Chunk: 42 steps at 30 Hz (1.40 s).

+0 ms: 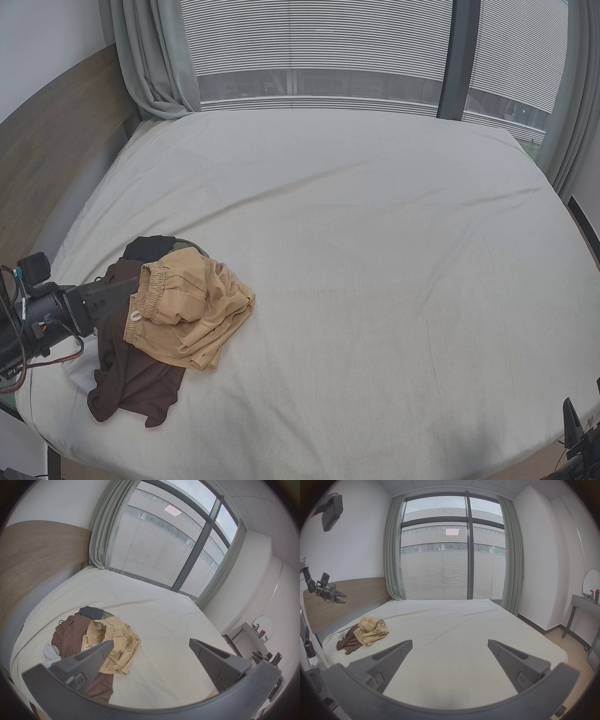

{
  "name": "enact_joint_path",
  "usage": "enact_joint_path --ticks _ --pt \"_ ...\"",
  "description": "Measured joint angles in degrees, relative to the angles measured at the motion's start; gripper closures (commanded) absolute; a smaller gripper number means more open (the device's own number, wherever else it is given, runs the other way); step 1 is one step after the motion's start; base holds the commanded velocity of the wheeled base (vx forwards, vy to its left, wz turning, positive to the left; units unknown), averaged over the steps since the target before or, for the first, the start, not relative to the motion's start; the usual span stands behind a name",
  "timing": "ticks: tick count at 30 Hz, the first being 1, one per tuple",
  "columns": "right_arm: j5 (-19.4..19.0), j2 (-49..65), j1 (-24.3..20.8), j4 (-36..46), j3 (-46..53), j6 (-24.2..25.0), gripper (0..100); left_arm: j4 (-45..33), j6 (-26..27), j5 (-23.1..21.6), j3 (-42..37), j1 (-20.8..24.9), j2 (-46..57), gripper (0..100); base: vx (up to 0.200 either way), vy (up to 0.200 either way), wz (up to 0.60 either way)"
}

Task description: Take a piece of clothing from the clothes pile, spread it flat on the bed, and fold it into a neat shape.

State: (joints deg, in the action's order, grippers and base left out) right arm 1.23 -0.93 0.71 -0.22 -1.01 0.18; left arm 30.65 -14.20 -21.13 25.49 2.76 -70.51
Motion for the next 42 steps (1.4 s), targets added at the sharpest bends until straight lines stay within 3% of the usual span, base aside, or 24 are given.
enact_joint_path --ticks 11,25,42 --pt "0.0 0.0 0.04 -0.02 0.0 0.06 0 3.97 0.27 -5.58 3.56 -3.8 -8.13 0 0.0 0.0 0.0" --pt "0.0 0.0 0.11 0.0 0.0 0.0 0 9.25 0.24 -6.24 4.52 -6.22 -17.01 0 0.0 0.0 0.0" --pt "0.0 0.0 0.09 0.0 0.0 0.0 0 23.1 -0.05 -7.89 4.55 -8.95 -31.7 0 0.0 0.0 0.0"
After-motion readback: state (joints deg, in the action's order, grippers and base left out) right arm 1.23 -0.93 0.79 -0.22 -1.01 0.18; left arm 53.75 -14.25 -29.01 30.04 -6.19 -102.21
